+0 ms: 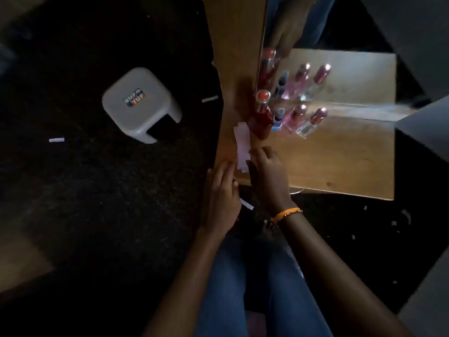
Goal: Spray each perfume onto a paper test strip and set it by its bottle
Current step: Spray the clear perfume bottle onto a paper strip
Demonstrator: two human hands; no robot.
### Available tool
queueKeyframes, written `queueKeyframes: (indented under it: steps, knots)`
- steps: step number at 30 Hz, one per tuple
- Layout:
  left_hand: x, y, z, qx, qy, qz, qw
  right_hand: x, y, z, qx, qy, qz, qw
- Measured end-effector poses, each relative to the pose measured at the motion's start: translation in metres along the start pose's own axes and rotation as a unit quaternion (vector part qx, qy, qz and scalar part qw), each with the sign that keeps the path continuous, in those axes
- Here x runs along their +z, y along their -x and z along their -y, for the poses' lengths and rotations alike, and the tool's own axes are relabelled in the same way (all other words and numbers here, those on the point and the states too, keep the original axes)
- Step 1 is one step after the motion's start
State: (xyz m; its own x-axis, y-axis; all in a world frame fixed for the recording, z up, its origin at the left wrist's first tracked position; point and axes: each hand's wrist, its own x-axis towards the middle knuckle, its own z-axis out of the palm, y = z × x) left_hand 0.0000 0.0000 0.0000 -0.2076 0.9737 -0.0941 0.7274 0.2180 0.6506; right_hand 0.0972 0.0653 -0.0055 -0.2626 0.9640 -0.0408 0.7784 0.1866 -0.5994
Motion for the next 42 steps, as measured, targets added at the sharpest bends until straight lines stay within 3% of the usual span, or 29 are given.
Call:
queueKeyframes:
  steps: [4,8,16,24,32,37,42]
  knots:
    - [0.013,-0.022,0.009,-0.017,0.042,-0.020,0.999,0.020,-0.017,0.007,0.011,0.023,-0.062,0.998]
    - [0.029,-0.034,0.032,0.040,0.015,-0.044,0.998,0.027,-0.018,0.002,0.026,-0.013,-0.086,0.996]
    - [0.057,-0.032,0.054,0.104,-0.008,-0.122,0.987,0.021,-0.020,-0.019,0.072,-0.194,-0.105,0.973]
    - [0.051,-0.033,0.052,0.134,-0.030,-0.111,0.984,0.024,-0.024,-0.027,0.113,-0.267,-0.128,0.949]
    - [0.051,-0.033,0.052,0.160,-0.033,-0.134,0.977,0.026,-0.022,-0.021,0.128,-0.238,-0.158,0.950]
    - [0.052,-0.033,0.053,0.165,-0.042,-0.151,0.974,0.028,-0.011,-0.020,0.143,-0.312,-0.186,0.921]
    - [0.053,-0.033,0.054,0.172,-0.053,-0.157,0.971,0.018,0.010,-0.032,0.147,-0.322,-0.190,0.916]
